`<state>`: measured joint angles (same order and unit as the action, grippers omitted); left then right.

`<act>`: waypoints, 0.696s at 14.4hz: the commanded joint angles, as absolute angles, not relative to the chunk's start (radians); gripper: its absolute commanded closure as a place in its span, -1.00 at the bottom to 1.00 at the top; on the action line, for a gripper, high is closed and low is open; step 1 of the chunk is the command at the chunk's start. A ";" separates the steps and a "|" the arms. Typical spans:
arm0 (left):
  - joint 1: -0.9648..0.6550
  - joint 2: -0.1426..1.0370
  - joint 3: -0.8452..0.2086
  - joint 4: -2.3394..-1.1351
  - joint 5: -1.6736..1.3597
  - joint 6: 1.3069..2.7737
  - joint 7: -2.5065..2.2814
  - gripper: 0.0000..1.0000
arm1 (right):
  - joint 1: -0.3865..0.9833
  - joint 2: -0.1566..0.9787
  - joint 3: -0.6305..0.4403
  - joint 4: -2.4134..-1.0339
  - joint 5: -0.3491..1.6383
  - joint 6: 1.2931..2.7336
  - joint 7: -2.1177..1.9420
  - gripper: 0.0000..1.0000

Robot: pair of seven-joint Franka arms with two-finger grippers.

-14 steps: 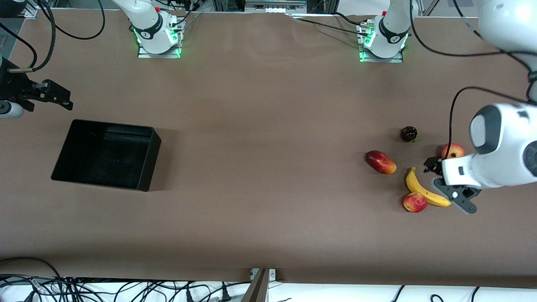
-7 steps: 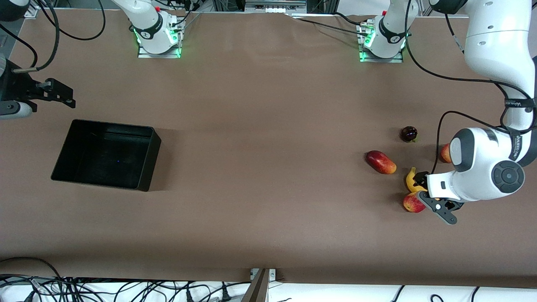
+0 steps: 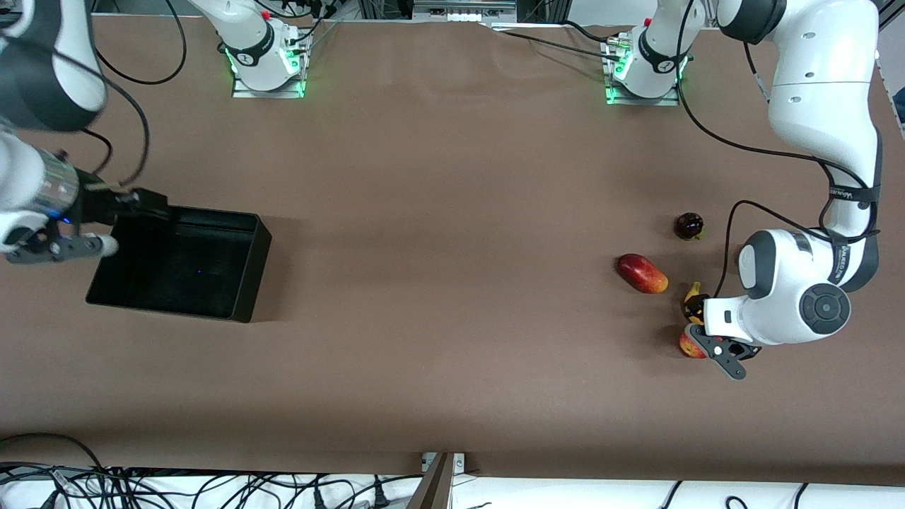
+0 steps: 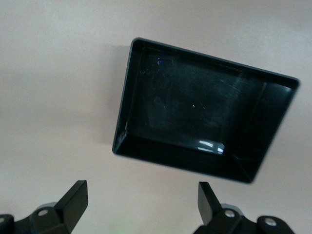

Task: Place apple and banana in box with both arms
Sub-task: 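Reach the left gripper to the red apple while the right gripper reaches the tray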

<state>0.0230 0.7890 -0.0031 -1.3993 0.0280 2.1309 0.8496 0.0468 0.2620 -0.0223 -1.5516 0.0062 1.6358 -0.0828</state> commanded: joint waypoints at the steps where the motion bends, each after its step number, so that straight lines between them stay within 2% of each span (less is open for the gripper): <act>1: 0.021 0.816 -0.005 -1.371 0.020 2.202 0.893 -1.00 | 0.081 0.319 -0.026 -1.563 0.023 1.707 -0.009 -1.00; 4: 0.032 0.853 -0.006 -1.374 0.017 2.270 0.949 -1.00 | 0.103 0.374 -0.023 -1.603 0.040 1.823 0.073 -1.00; 6: 0.035 0.856 -0.006 -1.374 0.014 2.270 0.956 -1.00 | 0.104 0.422 -0.025 -1.623 0.106 1.887 0.098 -1.00; 10: 0.049 0.868 -0.009 -1.387 0.005 2.272 0.957 -1.00 | 0.104 0.480 -0.025 -1.695 0.110 2.037 0.126 -0.99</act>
<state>0.0317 0.8512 -0.0028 -1.3987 0.0280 2.2631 0.9111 0.1023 0.4750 -0.0215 -1.6480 0.0926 1.9660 0.0901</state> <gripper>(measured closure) 0.000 0.000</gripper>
